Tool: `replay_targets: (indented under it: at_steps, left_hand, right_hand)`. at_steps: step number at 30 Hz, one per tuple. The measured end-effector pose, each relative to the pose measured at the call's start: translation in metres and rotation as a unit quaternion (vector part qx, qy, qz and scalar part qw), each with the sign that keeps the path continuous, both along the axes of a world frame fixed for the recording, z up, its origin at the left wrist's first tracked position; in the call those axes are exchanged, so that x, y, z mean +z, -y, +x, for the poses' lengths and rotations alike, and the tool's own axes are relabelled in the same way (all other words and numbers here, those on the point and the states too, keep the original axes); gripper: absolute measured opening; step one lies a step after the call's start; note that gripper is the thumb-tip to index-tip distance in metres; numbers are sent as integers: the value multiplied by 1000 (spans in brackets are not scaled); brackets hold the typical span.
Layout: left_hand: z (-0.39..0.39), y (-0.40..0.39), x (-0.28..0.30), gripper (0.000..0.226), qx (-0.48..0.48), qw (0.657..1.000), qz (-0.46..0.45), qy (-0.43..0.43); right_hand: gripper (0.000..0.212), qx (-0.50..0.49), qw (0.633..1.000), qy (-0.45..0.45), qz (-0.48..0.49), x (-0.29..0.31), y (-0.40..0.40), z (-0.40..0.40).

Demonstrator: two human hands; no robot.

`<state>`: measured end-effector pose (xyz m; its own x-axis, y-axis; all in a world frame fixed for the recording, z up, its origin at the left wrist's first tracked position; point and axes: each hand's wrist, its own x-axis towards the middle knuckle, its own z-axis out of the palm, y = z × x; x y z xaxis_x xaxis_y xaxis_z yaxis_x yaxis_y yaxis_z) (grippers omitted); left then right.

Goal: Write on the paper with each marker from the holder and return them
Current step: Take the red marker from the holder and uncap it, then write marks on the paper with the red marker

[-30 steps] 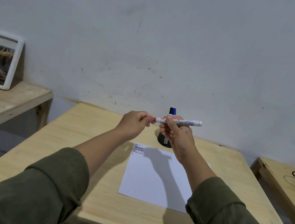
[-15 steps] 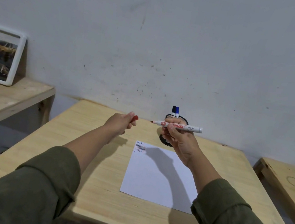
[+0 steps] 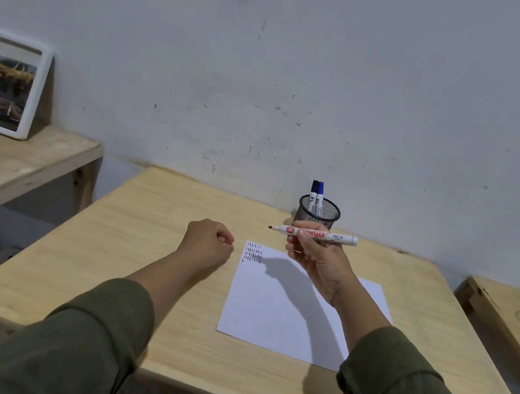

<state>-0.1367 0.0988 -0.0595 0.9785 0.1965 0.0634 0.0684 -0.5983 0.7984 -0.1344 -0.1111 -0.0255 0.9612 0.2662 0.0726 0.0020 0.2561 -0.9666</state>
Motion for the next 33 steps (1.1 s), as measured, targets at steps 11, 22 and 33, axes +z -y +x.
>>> replay_targets:
  at_steps: [11,22,33]
  left_hand:
    - [1,4,-27,33,-18,997,67,28]
    - [-35,-8,-42,49,-197,957,161,137]
    - [-35,-6,-43,39,-209,965,141,75]
  right_hand:
    - [5,-17,999,-42,4,-18,-6,-1]
    - [3,-123,989,-76,-37,-43,-25,5]
    - [9,-187,966,-70,-164,-57,-43,8]
